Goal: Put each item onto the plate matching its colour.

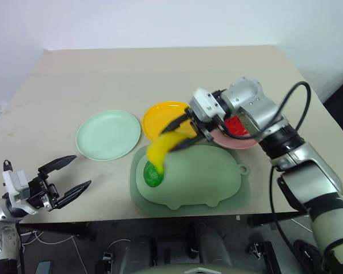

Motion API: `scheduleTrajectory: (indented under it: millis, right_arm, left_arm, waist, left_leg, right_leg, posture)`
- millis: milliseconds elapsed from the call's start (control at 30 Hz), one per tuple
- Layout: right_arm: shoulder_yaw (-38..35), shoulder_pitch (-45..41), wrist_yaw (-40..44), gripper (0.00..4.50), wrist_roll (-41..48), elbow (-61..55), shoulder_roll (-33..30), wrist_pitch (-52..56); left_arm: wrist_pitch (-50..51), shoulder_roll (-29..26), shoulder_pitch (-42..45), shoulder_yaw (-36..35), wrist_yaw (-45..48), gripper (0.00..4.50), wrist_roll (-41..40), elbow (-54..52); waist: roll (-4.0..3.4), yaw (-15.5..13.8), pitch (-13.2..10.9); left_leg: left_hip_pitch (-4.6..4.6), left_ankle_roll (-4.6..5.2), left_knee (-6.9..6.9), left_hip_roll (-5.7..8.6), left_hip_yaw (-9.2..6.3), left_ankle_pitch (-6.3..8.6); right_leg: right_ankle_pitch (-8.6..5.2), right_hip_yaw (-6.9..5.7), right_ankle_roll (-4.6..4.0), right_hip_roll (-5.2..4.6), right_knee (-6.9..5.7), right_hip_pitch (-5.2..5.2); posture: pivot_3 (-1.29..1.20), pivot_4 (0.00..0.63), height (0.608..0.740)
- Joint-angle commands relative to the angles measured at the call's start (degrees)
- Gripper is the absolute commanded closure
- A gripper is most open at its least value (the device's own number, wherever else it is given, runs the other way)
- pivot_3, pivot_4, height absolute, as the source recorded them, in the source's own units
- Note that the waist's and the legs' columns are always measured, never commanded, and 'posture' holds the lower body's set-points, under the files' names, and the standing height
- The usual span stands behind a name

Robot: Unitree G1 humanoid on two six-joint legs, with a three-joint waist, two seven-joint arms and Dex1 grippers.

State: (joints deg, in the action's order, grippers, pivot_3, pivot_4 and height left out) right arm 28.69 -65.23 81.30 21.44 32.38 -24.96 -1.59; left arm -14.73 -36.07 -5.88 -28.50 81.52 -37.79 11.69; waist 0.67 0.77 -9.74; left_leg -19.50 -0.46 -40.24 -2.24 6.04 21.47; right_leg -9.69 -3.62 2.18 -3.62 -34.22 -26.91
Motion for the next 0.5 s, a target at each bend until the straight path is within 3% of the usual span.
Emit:
scheduleTrajectory:
  millis: [33,267,500]
  right_arm:
    - [-3.2,-2.1,-5.3,2.89,-5.9,7.1,2.7,-0.9]
    - [-3.0,-5.2,-20.4,2.89,-20.5,24.7,6.9,-9.0]
    - [-4.7,-6.6,-25.8,2.89,-26.5,32.4,8.6,-10.9]
  left_arm:
    - [-0.9,-1.2,0.1,-1.4,-0.1,0.0,-0.1,-0.2]
    - [-0.6,-1.8,-0.4,-1.6,-0.7,0.0,-0.1,-1.0]
    - [-0.6,-1.7,-1.0,-1.6,-1.3,0.0,-0.1,-1.4]
  waist:
    - [-0.01,0.0,0.0]
    - [-0.01,0.5,0.0]
    - [-0.02,1.7,0.0]
  left_leg:
    - [-0.02,-0.09,0.0,0.02,0.01,-0.05]
    - [-0.07,-0.21,0.05,0.08,0.06,-0.12]
    - [-0.08,-0.24,0.08,0.03,0.07,-0.13]
  right_leg:
    - [0.0,0.0,0.0,-0.03,0.0,-0.01]
    - [0.0,0.0,0.01,-0.03,0.0,-0.03]
    - [0.0,0.0,0.01,-0.01,0.0,-0.06]
  posture:
    - [0.0,0.15,0.736]
    - [0.0,0.15,0.736]
    - [0.0,0.15,0.736]
